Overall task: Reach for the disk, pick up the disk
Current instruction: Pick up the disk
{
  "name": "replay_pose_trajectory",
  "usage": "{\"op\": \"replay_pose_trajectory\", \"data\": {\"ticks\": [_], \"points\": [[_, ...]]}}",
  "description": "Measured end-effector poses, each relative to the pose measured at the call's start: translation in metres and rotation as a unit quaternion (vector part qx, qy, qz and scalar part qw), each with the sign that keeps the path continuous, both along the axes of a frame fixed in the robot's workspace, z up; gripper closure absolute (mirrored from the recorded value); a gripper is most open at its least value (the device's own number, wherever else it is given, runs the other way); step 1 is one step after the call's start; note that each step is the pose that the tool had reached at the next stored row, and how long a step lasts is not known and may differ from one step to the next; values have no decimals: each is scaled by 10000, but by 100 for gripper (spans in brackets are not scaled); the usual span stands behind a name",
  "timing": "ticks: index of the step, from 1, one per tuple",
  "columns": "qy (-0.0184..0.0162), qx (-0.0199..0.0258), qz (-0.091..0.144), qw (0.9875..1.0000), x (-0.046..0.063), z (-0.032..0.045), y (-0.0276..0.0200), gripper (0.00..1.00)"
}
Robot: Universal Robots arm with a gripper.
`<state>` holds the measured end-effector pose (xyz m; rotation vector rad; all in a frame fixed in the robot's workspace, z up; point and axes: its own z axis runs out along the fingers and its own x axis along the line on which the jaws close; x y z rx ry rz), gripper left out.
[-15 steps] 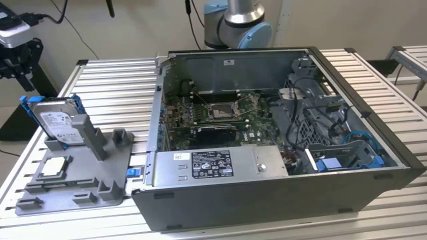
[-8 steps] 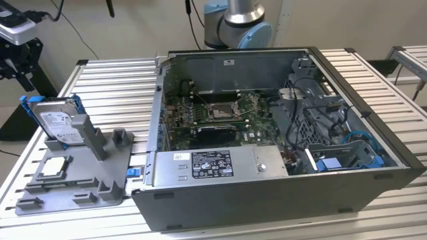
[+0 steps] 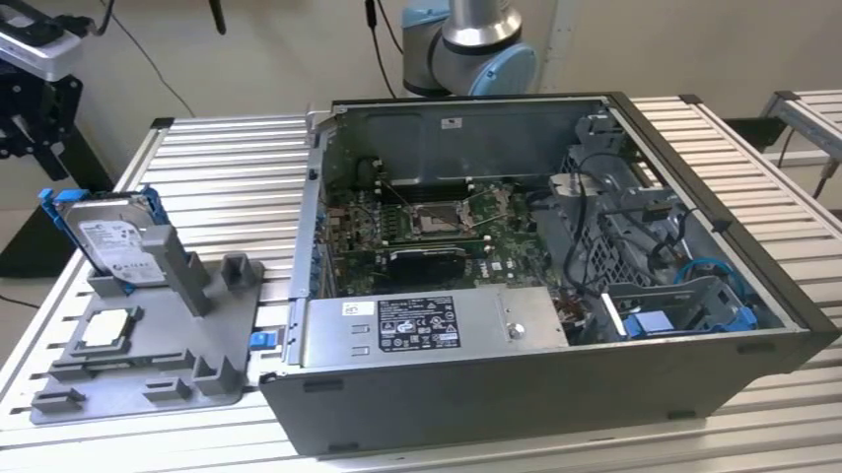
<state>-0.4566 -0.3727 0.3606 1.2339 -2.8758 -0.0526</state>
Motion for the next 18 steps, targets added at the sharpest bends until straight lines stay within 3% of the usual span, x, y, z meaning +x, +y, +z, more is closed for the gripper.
{"op": "replay_pose_trajectory", "data": {"ticks": [4, 9, 14, 18], "points": [[-15, 0, 365, 9993, 0, -1, 0, 100], [-38, 0, 815, 9967, 0, -2, 0, 100], [-42, 2, 1264, 9920, 0, -1, 0, 100], [-42, 3, 1631, 9866, 0, -1, 0, 100]]}}
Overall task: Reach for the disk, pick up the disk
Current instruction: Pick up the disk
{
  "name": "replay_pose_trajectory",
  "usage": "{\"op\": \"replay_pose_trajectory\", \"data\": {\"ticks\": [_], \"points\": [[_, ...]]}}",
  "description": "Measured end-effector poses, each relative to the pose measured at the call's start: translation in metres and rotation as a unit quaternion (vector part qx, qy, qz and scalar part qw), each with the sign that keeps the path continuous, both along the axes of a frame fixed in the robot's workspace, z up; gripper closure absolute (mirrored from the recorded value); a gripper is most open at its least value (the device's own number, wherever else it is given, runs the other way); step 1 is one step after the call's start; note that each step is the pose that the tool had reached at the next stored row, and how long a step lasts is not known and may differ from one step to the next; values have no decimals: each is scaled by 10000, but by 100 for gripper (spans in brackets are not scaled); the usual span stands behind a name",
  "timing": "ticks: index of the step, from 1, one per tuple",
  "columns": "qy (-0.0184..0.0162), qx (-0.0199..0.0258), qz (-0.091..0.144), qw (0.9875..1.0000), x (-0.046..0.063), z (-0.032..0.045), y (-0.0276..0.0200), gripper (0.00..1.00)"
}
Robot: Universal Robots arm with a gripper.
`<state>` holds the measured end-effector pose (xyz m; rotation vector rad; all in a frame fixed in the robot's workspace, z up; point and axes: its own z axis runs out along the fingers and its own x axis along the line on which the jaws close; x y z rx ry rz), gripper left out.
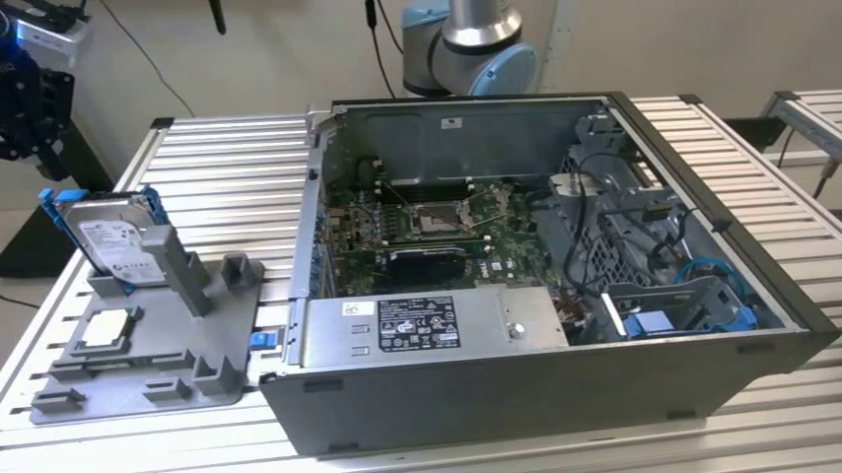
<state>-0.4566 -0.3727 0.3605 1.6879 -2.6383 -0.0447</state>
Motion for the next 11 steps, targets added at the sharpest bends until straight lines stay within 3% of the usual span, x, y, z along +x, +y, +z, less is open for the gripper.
{"op": "replay_pose_trajectory", "data": {"ticks": [3, 7, 10, 11], "points": [[0, 0, 269, 9996, 0, -1, 0, 100], [0, 0, 629, 9980, 0, -3, 0, 100], [0, 0, 906, 9959, 0, -4, 0, 100], [0, 0, 1083, 9941, 0, -5, 0, 100]]}}
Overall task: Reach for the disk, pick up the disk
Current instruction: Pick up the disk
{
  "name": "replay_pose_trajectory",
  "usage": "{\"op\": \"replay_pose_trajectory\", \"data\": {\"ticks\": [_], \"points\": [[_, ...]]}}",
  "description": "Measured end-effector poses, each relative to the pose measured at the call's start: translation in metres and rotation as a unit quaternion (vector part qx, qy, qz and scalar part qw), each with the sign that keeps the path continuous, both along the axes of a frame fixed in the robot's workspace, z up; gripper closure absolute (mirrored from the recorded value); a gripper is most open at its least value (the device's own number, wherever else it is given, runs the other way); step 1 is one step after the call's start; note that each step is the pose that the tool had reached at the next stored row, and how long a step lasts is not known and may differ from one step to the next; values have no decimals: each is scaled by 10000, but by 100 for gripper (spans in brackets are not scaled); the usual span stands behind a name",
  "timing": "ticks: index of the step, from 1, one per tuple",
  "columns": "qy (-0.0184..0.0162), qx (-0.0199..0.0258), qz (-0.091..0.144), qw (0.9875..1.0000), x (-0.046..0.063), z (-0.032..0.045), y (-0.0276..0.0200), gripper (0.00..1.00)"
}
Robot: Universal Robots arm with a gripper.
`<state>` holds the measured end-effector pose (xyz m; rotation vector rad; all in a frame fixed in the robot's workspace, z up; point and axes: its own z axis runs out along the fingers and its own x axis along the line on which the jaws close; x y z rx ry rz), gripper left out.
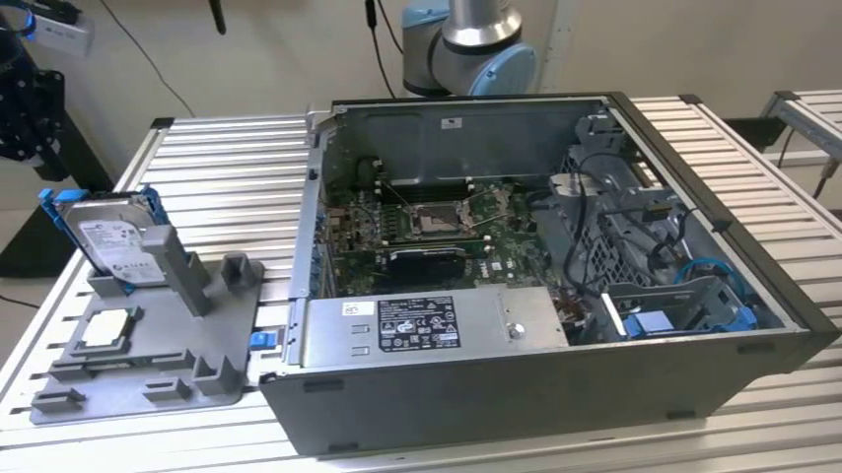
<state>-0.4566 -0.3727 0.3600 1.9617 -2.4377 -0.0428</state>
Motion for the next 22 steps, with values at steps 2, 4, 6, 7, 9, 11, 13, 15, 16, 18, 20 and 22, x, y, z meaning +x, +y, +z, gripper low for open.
{"op": "replay_pose_trajectory", "data": {"ticks": [2, 4, 6, 7, 9, 11, 13, 15, 16, 18, 20, 22], "points": [[0, 0, 191, 9998, 0, -1, 0, 100], [0, 0, 447, 9990, 0, -1, 0, 100], [0, 0, 554, 9985, 2, 0, 1, 100], [0, 0, 567, 9984, 2, 0, 1, 100], [0, 0, 569, 9984, 2, 0, 0, 100], [0, 0, 572, 9984, 3, 0, 0, 100], [0, 0, 574, 9984, 3, -1, 0, 100], [0, 0, 574, 9984, 3, -3, 0, 100], [-2, 1, 574, 9984, 3, -10, 1, 100], [0, 0, 575, 9983, 3, -37, 0, 100], [0, 0, 577, 9983, 4, -73, 1, 100], [0, 0, 585, 9983, 4, -110, 1, 100]]}}
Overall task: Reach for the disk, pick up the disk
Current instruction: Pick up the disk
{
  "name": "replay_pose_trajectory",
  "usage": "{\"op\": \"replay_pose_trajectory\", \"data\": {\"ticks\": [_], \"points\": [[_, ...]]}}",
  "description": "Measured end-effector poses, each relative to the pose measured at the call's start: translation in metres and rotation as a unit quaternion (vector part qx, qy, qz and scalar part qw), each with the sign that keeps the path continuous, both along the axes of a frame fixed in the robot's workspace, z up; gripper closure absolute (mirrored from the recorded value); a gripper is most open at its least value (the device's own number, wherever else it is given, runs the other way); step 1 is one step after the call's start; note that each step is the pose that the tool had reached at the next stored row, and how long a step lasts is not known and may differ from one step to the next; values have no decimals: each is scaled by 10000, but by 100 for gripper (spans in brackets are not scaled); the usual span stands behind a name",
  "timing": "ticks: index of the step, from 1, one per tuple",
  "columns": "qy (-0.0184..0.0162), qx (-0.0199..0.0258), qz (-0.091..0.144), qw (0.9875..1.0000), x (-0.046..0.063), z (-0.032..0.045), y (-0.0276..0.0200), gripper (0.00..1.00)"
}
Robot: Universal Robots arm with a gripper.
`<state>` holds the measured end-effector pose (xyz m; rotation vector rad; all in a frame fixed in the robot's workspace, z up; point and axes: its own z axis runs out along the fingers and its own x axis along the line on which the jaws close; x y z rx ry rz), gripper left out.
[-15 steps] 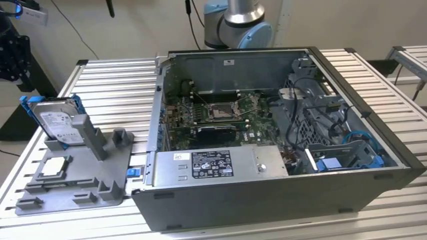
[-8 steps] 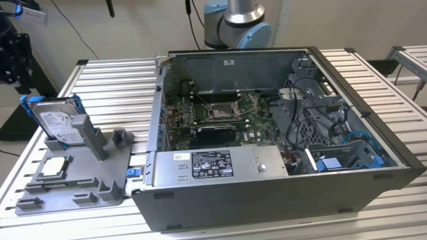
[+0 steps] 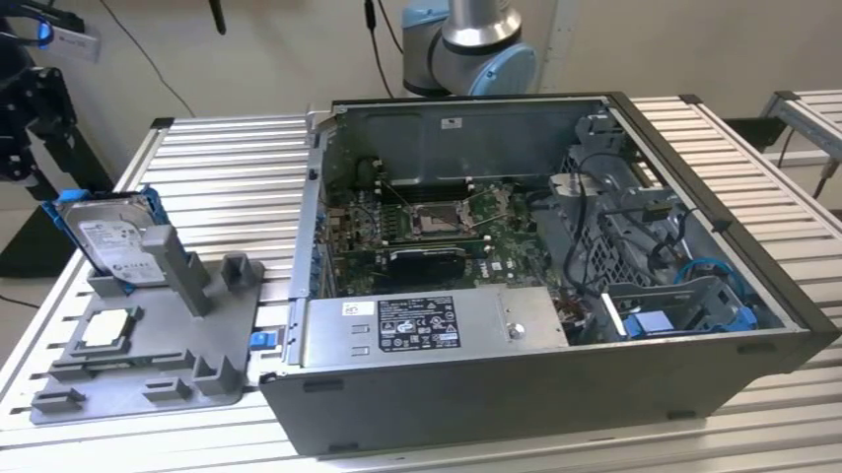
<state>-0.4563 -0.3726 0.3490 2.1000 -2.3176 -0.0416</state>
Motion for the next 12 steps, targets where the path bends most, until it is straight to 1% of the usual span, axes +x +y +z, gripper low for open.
{"op": "replay_pose_trajectory", "data": {"ticks": [9, 10, 12], "points": [[0, 0, 166, 9999, 8, -163, 5, 100], [0, 0, 181, 9998, 7, -181, 6, 0], [0, 0, 209, 9998, 8, -219, 6, 0]]}}
